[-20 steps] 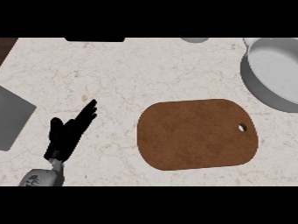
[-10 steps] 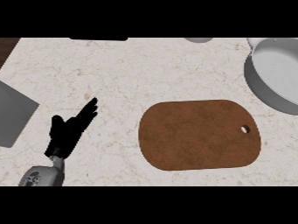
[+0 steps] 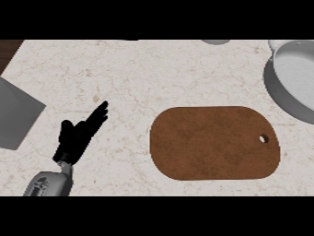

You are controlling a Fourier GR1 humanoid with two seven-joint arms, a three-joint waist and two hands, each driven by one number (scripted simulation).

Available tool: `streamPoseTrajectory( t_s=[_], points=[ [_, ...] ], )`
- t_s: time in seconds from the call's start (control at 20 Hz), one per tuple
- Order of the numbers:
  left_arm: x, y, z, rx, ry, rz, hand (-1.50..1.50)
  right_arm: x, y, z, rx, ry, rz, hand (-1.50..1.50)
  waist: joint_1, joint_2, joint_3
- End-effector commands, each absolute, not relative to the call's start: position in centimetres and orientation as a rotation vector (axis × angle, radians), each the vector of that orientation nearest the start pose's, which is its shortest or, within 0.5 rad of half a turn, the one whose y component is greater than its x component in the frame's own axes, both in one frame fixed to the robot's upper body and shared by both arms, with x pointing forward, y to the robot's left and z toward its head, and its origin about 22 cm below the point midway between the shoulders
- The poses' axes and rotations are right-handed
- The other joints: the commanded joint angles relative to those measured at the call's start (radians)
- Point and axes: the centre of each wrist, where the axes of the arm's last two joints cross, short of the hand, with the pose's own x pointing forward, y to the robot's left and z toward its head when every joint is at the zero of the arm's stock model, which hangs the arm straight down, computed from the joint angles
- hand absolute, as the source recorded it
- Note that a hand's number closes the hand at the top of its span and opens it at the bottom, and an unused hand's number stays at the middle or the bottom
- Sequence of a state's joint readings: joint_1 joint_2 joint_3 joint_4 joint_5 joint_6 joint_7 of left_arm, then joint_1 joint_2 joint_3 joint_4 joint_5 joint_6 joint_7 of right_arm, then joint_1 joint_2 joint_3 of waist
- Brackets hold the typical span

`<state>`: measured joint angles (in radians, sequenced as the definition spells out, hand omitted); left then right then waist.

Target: Pick the sweet potato from the cutting board and place it in the pot

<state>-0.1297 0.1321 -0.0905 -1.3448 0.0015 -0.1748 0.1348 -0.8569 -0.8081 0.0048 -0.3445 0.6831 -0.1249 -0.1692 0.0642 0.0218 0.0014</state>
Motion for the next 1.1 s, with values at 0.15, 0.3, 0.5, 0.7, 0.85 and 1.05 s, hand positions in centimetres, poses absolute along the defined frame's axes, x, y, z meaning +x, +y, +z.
streamPoseTrajectory(
  t_s=[0.15,0.3,0.5,0.7,0.85,1.05],
  points=[
    [27.4,22.0,-2.3,-0.104,-1.296,-0.334,0.0,39.5,-44.0,11.1,-1.075,-0.717,0.904,1.5,0.008,0.004,0.0],
    [27.5,23.2,-2.3,-0.092,-1.3,-0.328,0.0,40.4,-41.5,9.3,-1.012,-0.609,0.857,-1.5,0.005,0.002,0.0],
    [28.1,21.8,-1.4,-0.123,-1.303,-0.327,0.0,40.7,-41.1,9.4,-0.954,-0.649,0.842,-1.5,0.005,0.005,0.003],
    [27.5,22.1,-1.3,-0.099,-1.306,-0.317,0.0,41.0,-41.4,10.8,-0.925,-1.044,0.587,-1.5,-0.003,0.001,0.006],
    [27.7,22.3,-1.1,-0.087,-1.297,-0.315,0.0,41.8,-40.7,12.1,-0.87,-1.249,0.369,-1.5,-0.013,0.0,0.007],
    [27.5,22.4,-1.5,-0.079,-1.291,-0.325,0.0,41.9,-41.6,14.5,-0.855,-1.411,0.071,-1.5,-0.02,-0.001,0.005]
  ],
)
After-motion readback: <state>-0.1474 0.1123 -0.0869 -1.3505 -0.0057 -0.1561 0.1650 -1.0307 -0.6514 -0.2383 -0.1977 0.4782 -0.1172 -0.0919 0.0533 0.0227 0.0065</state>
